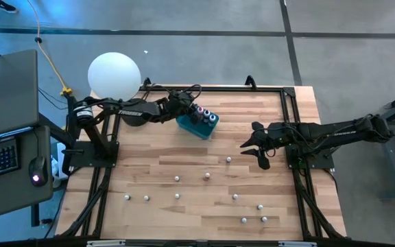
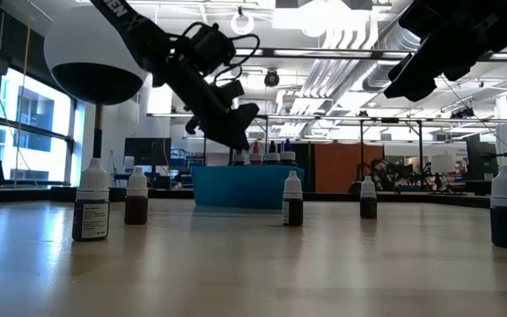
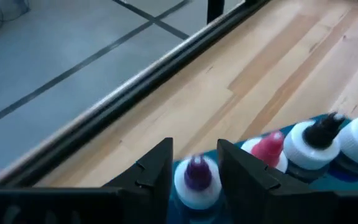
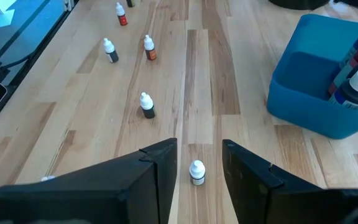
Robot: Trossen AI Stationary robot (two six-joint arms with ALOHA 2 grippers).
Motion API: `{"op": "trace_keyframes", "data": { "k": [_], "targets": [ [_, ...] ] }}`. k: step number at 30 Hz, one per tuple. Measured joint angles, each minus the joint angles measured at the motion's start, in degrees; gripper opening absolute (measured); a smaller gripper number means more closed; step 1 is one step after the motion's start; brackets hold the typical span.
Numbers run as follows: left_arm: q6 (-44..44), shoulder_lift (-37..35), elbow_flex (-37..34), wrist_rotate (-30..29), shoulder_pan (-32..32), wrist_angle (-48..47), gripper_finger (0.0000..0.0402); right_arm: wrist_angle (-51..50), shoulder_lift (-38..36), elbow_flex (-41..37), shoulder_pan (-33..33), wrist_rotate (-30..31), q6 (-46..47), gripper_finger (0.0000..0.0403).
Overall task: Pick & Place food coloring
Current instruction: Put the green food coloring bottle into the blue bin
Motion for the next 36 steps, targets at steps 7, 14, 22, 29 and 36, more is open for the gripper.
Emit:
{"op": "trace_keyframes", "data": {
  "k": [7,14,22,29,36],
  "targets": [
    [2.6,-4.6,7.9,0.9,-1.6,-10.4,0.0130,2.1,1.4,0.0,0.1,-0.1,0.5,0.0119],
    [5.2,-7.3,17.7,2.2,-5.9,-24.7,0.0129,9.0,11.7,0.0,2.3,-0.4,0.6,0.0119],
    [5.2,-9.2,30.2,-0.4,-11.1,-46.9,0.0129,17.0,26.8,0.0,2.6,-0.1,2.1,0.0119],
    [5.7,-9.1,34.4,-4.6,-13.6,-52.2,0.0129,21.6,35.5,0.0,1.1,3.8,3.5,0.0119],
    [5.8,-8.9,34.2,-4.4,-13.5,-55.5,0.0129,22.9,40.1,0.0,0.6,1.2,6.5,0.0083]
  ]
}}
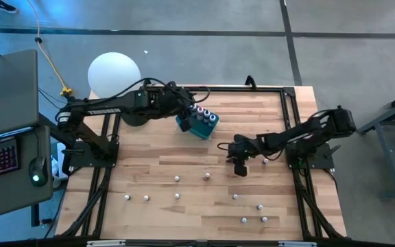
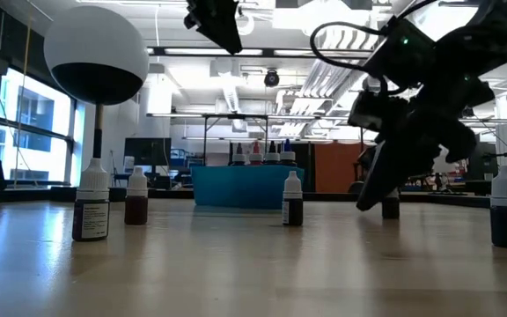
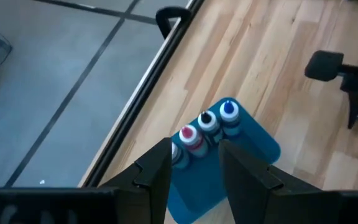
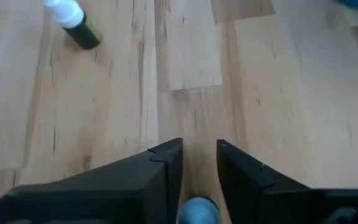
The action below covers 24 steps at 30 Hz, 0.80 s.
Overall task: Pick & Place food coloring
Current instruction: Put the green food coloring bottle into the blue bin
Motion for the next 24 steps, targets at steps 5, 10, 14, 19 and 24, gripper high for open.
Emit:
{"op": "trace_keyframes", "data": {
  "k": [5,10,14,19,24],
  "targets": [
    [-0.1,0.0,-0.3,0.0,0.0,0.0,0.0129,0.3,0.3,0.0,0.0,2.7,0.0,0.0050],
    [-0.1,0.0,-0.3,0.0,0.0,0.1,0.0129,-0.3,-1.1,0.0,0.0,0.5,0.0,0.0056],
    [-0.2,0.0,-0.3,0.0,0.0,0.1,0.0129,-0.8,-2.1,0.0,0.2,-0.4,0.0,0.0080],
    [-0.6,0.0,-0.3,0.1,0.0,0.1,0.0129,-4.7,-5.1,0.0,0.2,-0.4,-1.0,0.0106],
    [-0.6,0.0,-0.3,0.2,0.0,0.1,0.0129,-12.4,-9.9,0.0,0.5,0.3,-0.1,0.0112]
  ]
}}
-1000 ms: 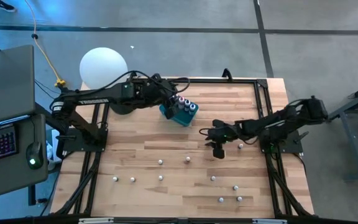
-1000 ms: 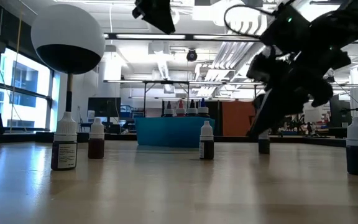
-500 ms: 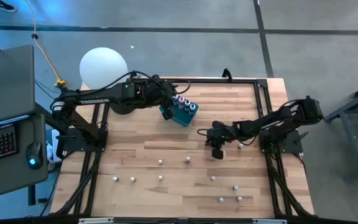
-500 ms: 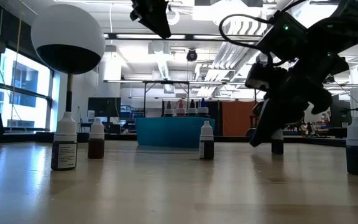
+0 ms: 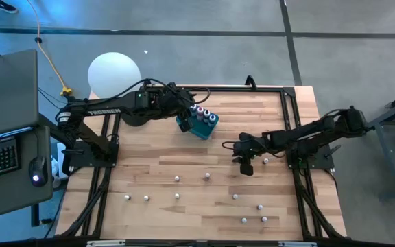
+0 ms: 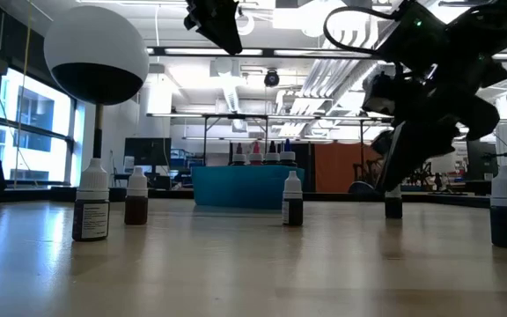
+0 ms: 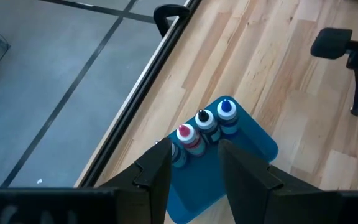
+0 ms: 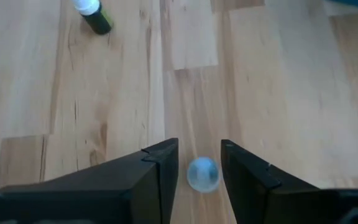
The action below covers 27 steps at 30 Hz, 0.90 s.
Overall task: Pick & Place food coloring
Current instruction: Put the green food coloring bottle into the blue bin
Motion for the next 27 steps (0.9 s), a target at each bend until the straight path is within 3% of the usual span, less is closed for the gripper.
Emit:
{"op": "trace_keyframes", "data": {
  "k": [13,21,27],
  "targets": [
    [0.0,0.0,0.0,0.0,0.0,0.0,0.0129,-2.3,-0.7,-0.9,1.2,3.9,-0.3,0.0113],
    [0.3,0.0,0.0,-0.1,0.0,0.0,0.0129,3.5,-0.6,-3.1,0.5,4.4,1.3,0.0058],
    [0.5,0.0,0.0,-1.5,0.0,0.0,0.0129,12.3,-1.0,-2.4,-2.4,0.8,-5.1,0.0054]
  ]
}}
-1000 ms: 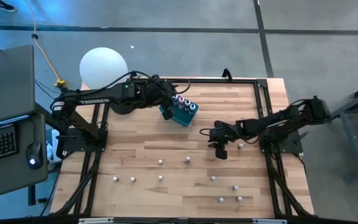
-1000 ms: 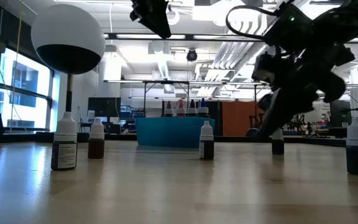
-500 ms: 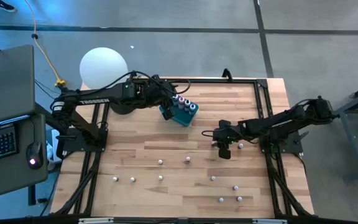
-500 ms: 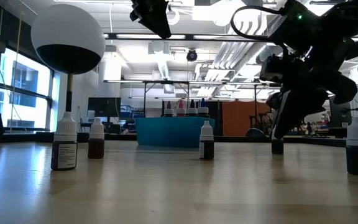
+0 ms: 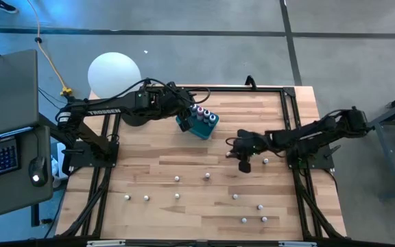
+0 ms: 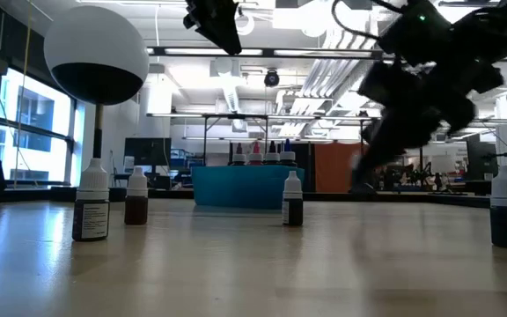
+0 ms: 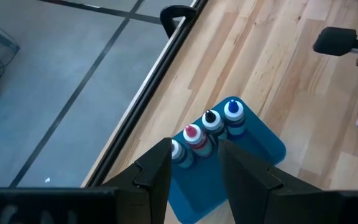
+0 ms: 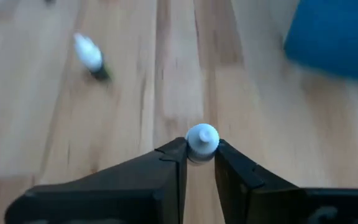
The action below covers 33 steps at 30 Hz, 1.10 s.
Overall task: Pick & Place food coloring
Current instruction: Put the green food coloring bottle into the blue bin, then put the black food coloring into the blue bin
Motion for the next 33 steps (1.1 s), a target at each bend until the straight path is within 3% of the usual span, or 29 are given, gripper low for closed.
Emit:
{"op": "trace_keyframes", "data": {
  "k": [6,10,17,25,33],
  "targets": [
    [0.1,0.0,0.0,-0.6,0.0,0.4,0.0129,8.4,0.4,7.6,-4.8,6.2,-9.0,0.0065],
    [0.2,0.0,0.0,-1.3,0.0,0.2,0.0129,7.5,1.3,13.0,-8.8,7.6,-9.9,0.0056],
    [0.2,0.0,0.0,-1.4,0.0,-1.4,0.0129,5.9,14.1,18.8,-12.0,3.8,-7.9,0.0047],
    [0.2,0.0,0.0,-1.3,0.0,-3.2,0.0129,-5.8,24.9,28.8,-13.0,6.0,-6.5,0.0002],
    [0.1,0.0,0.0,-1.1,0.0,-5.1,0.0129,-16.0,22.9,34.9,-11.8,3.9,-9.2,0.0026]
  ]
}}
